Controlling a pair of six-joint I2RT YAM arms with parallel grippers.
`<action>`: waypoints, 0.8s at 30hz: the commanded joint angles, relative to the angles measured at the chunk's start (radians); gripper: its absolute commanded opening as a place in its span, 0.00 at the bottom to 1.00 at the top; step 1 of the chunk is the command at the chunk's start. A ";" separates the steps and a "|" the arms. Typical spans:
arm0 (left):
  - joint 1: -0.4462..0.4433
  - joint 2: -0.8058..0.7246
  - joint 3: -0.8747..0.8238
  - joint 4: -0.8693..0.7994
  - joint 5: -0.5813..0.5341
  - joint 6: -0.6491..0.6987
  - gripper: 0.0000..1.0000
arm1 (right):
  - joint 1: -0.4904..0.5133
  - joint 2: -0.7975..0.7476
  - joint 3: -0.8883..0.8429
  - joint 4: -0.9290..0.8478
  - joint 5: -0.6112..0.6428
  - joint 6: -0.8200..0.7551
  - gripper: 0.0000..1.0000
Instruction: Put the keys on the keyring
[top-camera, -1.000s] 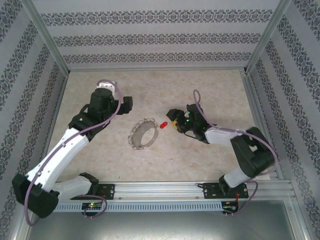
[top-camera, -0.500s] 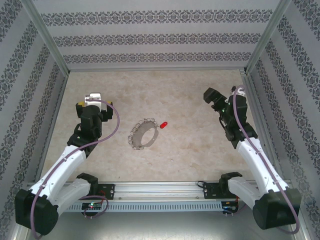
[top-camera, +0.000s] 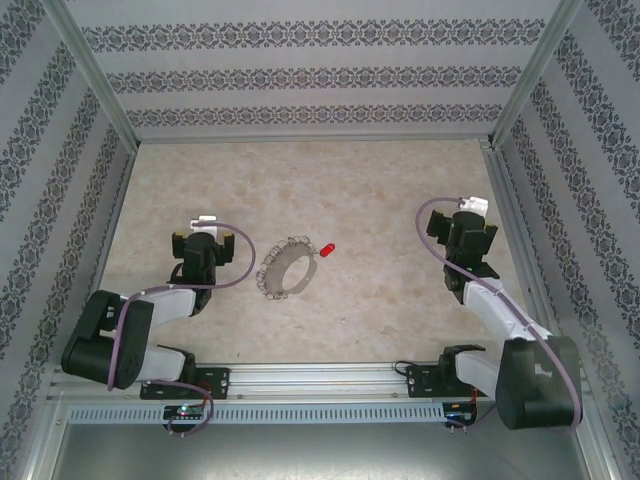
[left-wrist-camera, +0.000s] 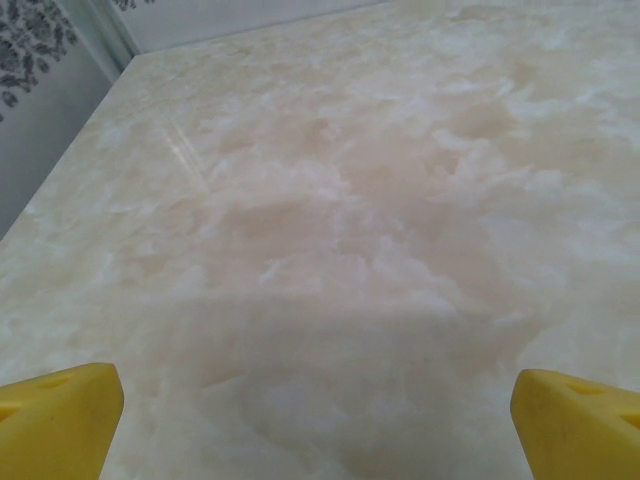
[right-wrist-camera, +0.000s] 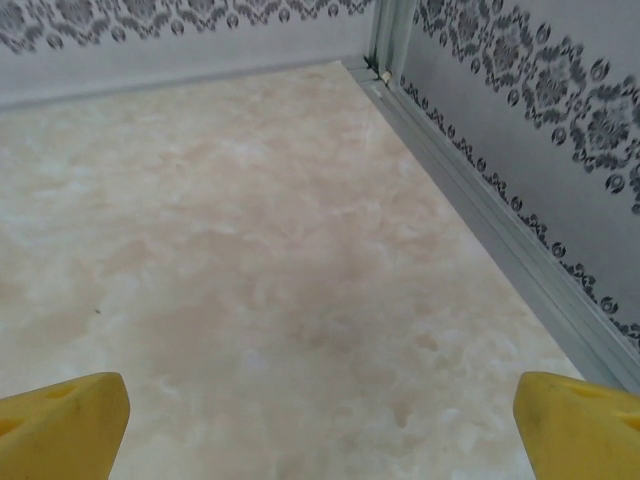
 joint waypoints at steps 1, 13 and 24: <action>0.043 0.041 0.004 0.178 0.096 0.018 1.00 | -0.016 0.055 -0.043 0.231 -0.068 -0.045 0.98; 0.170 0.190 0.084 0.138 0.326 -0.057 1.00 | -0.040 0.392 -0.096 0.665 -0.398 -0.095 0.98; 0.171 0.198 0.086 0.148 0.326 -0.057 1.00 | 0.012 0.370 -0.088 0.615 -0.236 -0.111 0.98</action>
